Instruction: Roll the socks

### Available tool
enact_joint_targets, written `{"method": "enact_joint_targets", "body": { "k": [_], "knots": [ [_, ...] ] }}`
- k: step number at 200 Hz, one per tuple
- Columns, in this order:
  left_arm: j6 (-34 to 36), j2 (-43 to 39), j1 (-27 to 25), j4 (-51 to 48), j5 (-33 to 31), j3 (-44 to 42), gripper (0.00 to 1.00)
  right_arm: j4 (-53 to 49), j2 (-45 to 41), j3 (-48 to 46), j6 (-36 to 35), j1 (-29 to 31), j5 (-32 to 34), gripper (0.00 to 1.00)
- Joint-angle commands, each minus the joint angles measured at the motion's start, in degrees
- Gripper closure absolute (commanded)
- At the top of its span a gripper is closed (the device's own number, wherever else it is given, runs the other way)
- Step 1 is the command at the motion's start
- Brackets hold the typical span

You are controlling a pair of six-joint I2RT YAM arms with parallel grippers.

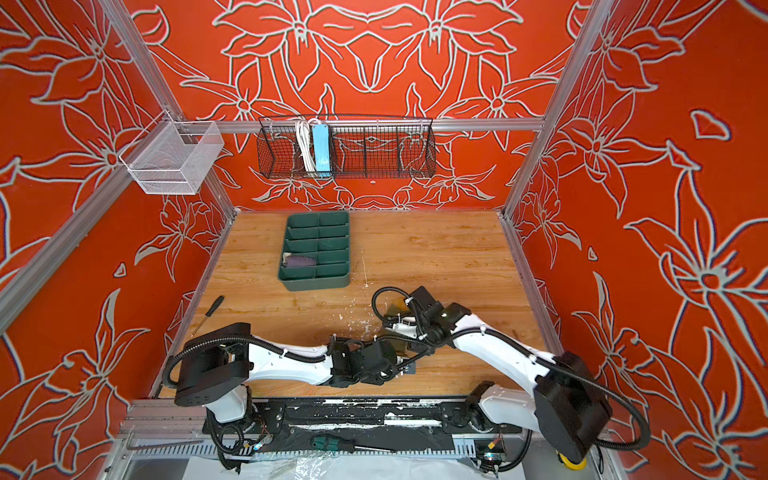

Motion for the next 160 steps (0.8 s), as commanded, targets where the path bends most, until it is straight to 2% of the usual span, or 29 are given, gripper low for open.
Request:
{"method": "enact_joint_targets", "body": {
  "k": [1, 14, 27, 34, 53, 71, 94, 110, 122, 138, 160],
  "knots": [
    [-1.83, 3.59, 0.90, -12.15, 9.46, 0.08, 1.00, 13.05, -4.79, -1.20, 2.34, -5.90, 16.08, 0.29],
    [-1.58, 4.30, 1.52, -13.77, 11.03, 1.59, 1.00, 18.74, -7.20, -0.64, 5.79, -10.37, 21.62, 0.27],
    [-1.60, 5.39, 2.18, -16.86, 14.44, 4.12, 1.00, 22.65, -10.21, 0.61, 10.46, -14.58, 23.37, 0.27],
    [-1.66, 6.12, 4.30, -19.08, 17.25, 5.70, 1.00, 24.50, -12.31, 0.97, 12.79, -16.20, 23.34, 0.27],
    [-2.15, 10.02, 8.52, -28.57, 29.94, 13.03, 1.00, 29.03, -20.13, -0.33, 15.19, -17.75, 17.60, 0.28],
    [-3.89, 15.73, 12.67, -36.15, 39.49, 19.99, 1.00, 29.69, -27.81, -2.56, 12.19, -17.75, 7.97, 0.32],
    [-4.64, 22.25, 16.58, -42.48, 46.75, 26.84, 1.00, 17.78, -34.93, -2.57, 5.00, -17.67, -8.19, 0.34],
    [-5.87, 25.96, 18.18, -44.88, 47.86, 30.92, 1.00, 2.95, -37.29, -1.50, -2.08, -17.49, -20.82, 0.34],
    [-6.74, 27.97, 19.32, -45.83, 49.27, 33.41, 1.00, -6.61, -37.39, -1.07, -6.37, -17.11, -27.27, 0.34],
    [-7.84, 29.64, 20.63, -46.20, 51.38, 35.32, 0.99, -15.06, -35.28, -1.71, -10.09, -15.26, -27.61, 0.34],
    [-9.31, 31.22, 21.65, -46.87, 52.00, 37.60, 0.99, -18.66, -31.04, -2.96, -12.40, -6.77, -17.45, 0.36]
  ]
}}
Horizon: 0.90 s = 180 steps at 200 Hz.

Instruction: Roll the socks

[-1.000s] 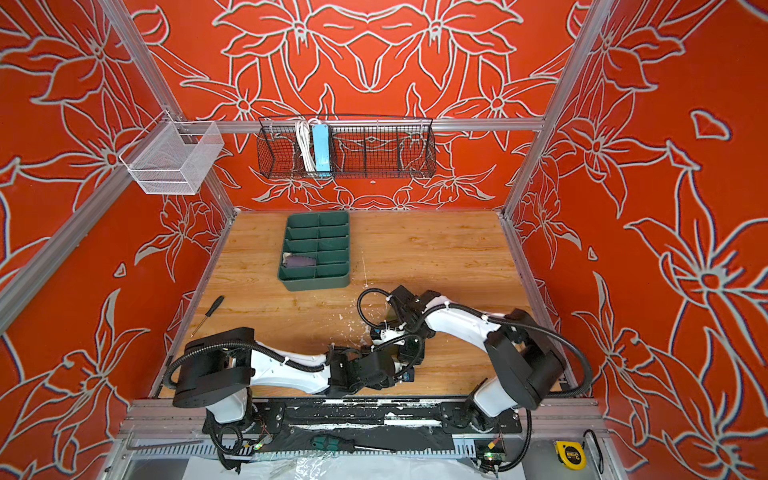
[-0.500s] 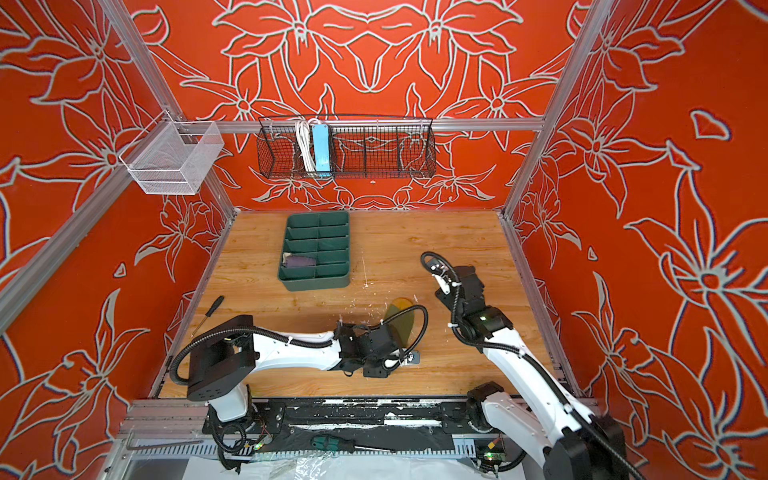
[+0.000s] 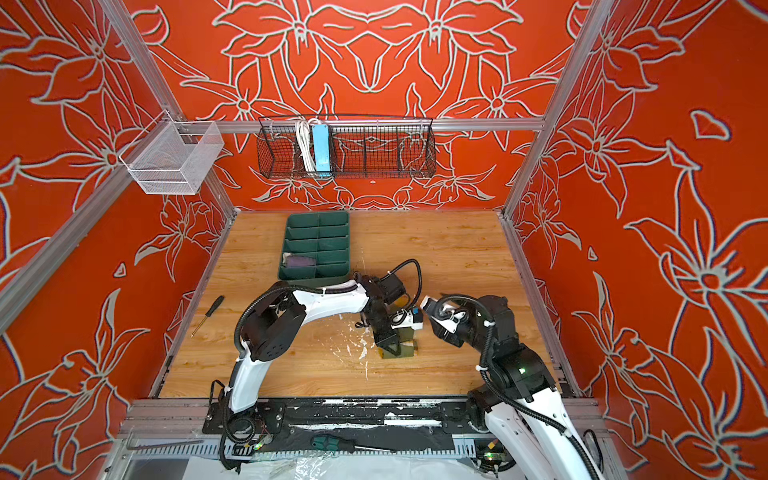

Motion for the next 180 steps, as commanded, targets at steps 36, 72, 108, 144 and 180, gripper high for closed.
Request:
{"method": "enact_joint_targets", "body": {
  "k": [36, 72, 108, 144, 180],
  "knots": [
    [-3.01, 7.66, 0.58, -6.90, -0.16, 0.87, 0.99, -5.45, 11.44, -3.34, -1.51, 21.38, 10.66, 0.37],
    [-4.02, 7.86, 0.85, -5.95, 0.21, -0.19, 0.99, 6.32, 22.02, -6.40, 2.15, 28.05, 14.76, 0.37],
    [-3.89, 7.64, 0.85, -5.86, 0.35, -0.97, 1.00, 15.91, 28.71, -9.18, 3.62, 28.12, 21.45, 0.37],
    [-3.67, 7.65, 0.85, -5.76, 0.39, -0.71, 1.00, 17.84, 32.00, -9.92, 3.57, 28.08, 22.32, 0.38],
    [-3.45, 7.67, 0.94, -5.72, 0.23, -0.35, 0.99, 15.16, 36.15, -8.22, 4.58, 28.51, 19.38, 0.48]
  ]
}}
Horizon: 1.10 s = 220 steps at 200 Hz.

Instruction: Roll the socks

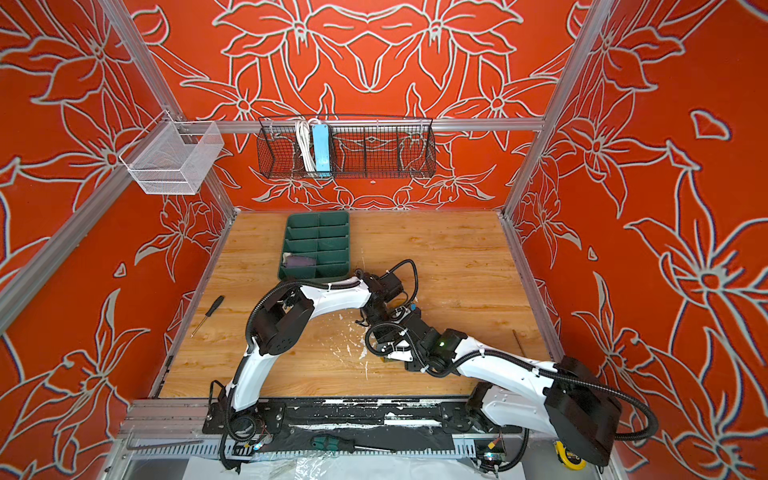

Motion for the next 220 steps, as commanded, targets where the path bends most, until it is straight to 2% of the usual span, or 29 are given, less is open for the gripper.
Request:
{"method": "enact_joint_targets", "body": {
  "k": [1, 19, 39, 55, 67, 75, 90, 118, 140, 155, 171, 189, 201, 220],
  "knots": [
    [0.46, 4.44, -0.55, -2.66, -7.17, -2.30, 0.99, 0.51, 1.97, 1.03, 1.87, 0.43, -0.35, 0.49],
    [0.37, 4.38, -0.51, -2.68, -7.61, -1.95, 0.97, 1.55, 3.19, 1.12, 1.81, 0.48, -1.31, 0.59],
    [-0.09, 3.25, -0.42, -1.73, -8.46, -2.17, 0.91, 0.18, 4.85, 1.96, 1.90, 0.61, -3.77, 0.77],
    [-1.30, 0.48, -0.42, 1.17, -10.34, -3.97, 0.78, -2.32, 5.96, 2.92, 1.93, 0.63, -5.66, 0.93],
    [-2.47, -2.82, -0.41, 4.67, -12.43, -6.33, 0.61, -4.87, 6.46, 3.56, 1.97, 0.61, -6.59, 1.00],
    [-3.34, -5.57, -0.33, 7.47, -14.04, -8.36, 0.51, -6.15, 6.75, 3.88, 1.89, 0.58, -7.22, 1.00],
    [-4.57, -11.15, -0.16, 12.20, -16.99, -12.06, 0.39, -7.89, 7.17, 4.22, 2.23, 0.64, -8.50, 1.00],
    [-6.71, -22.12, 0.58, 18.77, -26.57, -18.80, 0.24, -9.57, 7.38, 4.61, 3.27, -0.06, -12.62, 1.00],
    [-9.57, -31.33, 1.96, 23.23, -38.58, -24.58, 0.19, -10.62, 7.06, 5.45, 4.32, -1.69, -17.45, 1.00],
    [-11.39, -37.57, 2.60, 24.90, -49.60, -28.12, 0.19, -11.64, 7.56, 6.47, 4.77, -3.45, -20.98, 1.00],
    [-11.64, -45.11, 2.81, 28.14, -62.01, -32.37, 0.16, -12.69, 9.08, 7.53, 4.92, -5.83, -24.62, 1.00],
    [-8.98, -54.09, 2.83, 32.49, -71.60, -36.62, 0.16, -14.90, 11.33, 9.14, 4.43, -8.37, -28.80, 1.00],
    [-6.29, -60.92, 2.83, 35.26, -74.21, -38.86, 0.16, -15.42, 12.55, 9.76, 4.00, -9.39, -29.81, 1.00],
    [-0.63, -69.66, 2.68, 38.76, -70.14, -41.65, 0.13, -15.10, 13.99, 10.26, 3.66, -12.11, -31.92, 1.00]
  ]
}}
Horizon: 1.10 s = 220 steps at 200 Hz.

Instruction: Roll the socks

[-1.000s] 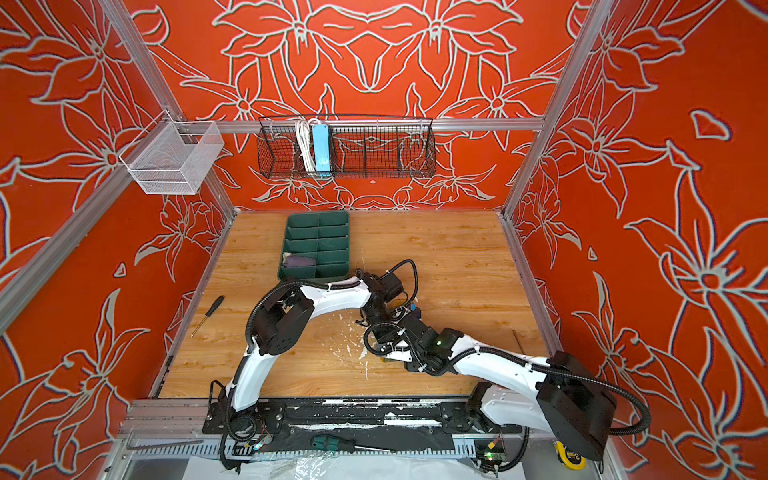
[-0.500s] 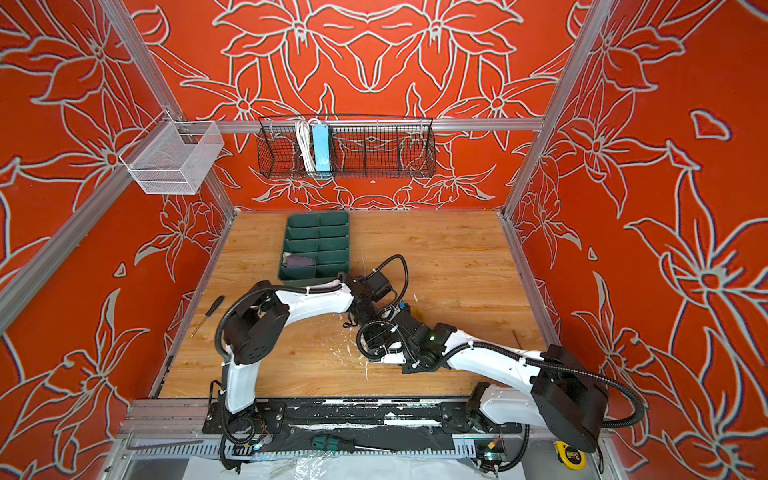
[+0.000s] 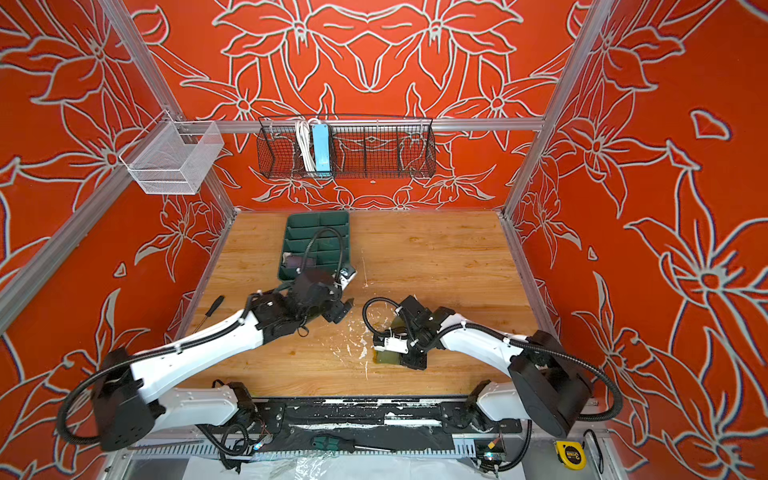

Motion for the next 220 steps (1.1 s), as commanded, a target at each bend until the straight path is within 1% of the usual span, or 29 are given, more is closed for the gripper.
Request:
{"method": "enact_joint_targets", "body": {
  "k": [1, 13, 34, 45, 55, 68, 77, 80, 83, 104, 119, 160, 180, 195, 220],
  "knots": [
    [6.47, -8.81, -0.11, 7.68, -5.08, -2.78, 0.12, -4.02, 2.04, 0.69, -0.13, -2.64, -6.27, 1.00],
    [9.44, -13.26, -0.34, 7.53, 0.09, -3.44, 0.10, -3.51, 2.95, 0.77, -0.40, -4.35, -7.27, 1.00],
    [16.21, -15.21, -2.54, 4.91, 10.92, -4.89, 0.10, -2.77, 5.04, 0.96, -0.67, -6.73, -9.01, 1.00],
    [20.34, -14.92, -6.04, 4.23, 12.30, -6.56, 0.11, -2.43, 6.37, 1.06, -0.76, -7.51, -9.57, 1.00],
    [25.23, -14.01, -10.35, 4.13, 11.55, -8.57, 0.12, -2.54, 7.61, 1.42, -0.92, -7.84, -9.62, 1.00],
    [31.35, -11.76, -16.80, 5.41, 8.24, -11.30, 0.12, -3.24, 8.82, 2.36, -1.02, -8.02, -9.21, 1.00],
    [33.44, -9.99, -20.29, 7.10, 6.03, -13.05, 0.12, -3.22, 9.36, 2.60, -0.78, -8.25, -8.92, 1.00],
    [33.46, -7.73, -21.22, 7.41, 5.57, -13.36, 0.12, -3.26, 9.58, 2.69, -0.84, -8.33, -8.92, 1.00],
    [34.94, -6.58, -21.88, 7.80, 5.24, -13.68, 0.12, -3.34, 9.74, 2.78, -0.89, -8.45, -8.98, 1.00],
    [34.20, 0.62, -26.10, 11.69, 4.21, -14.88, 0.12, -3.55, 10.55, 3.09, -1.15, -8.62, -8.96, 1.00],
    [34.18, 6.22, -27.93, 17.39, 2.91, -15.71, 0.13, -3.62, 10.67, 3.07, -1.26, -8.62, -9.02, 1.00],
    [34.45, 20.29, -28.60, 28.89, -3.33, -12.66, 0.13, -3.70, 10.70, 3.03, -1.35, -8.66, -9.20, 1.00],
    [35.25, 25.23, -28.26, 31.30, -4.47, -10.89, 0.16, -3.79, 10.98, 3.20, -1.37, -8.69, -9.11, 1.00],
    [35.16, 28.49, -27.35, 33.36, -3.88, -10.30, 0.22, -3.90, 11.20, 3.39, -1.44, -8.70, -9.18, 1.00],
    [34.74, 32.43, -26.28, 33.26, -3.06, -8.69, 0.38, -3.96, 11.13, 3.39, -1.46, -8.70, -9.25, 1.00]
  ]
}}
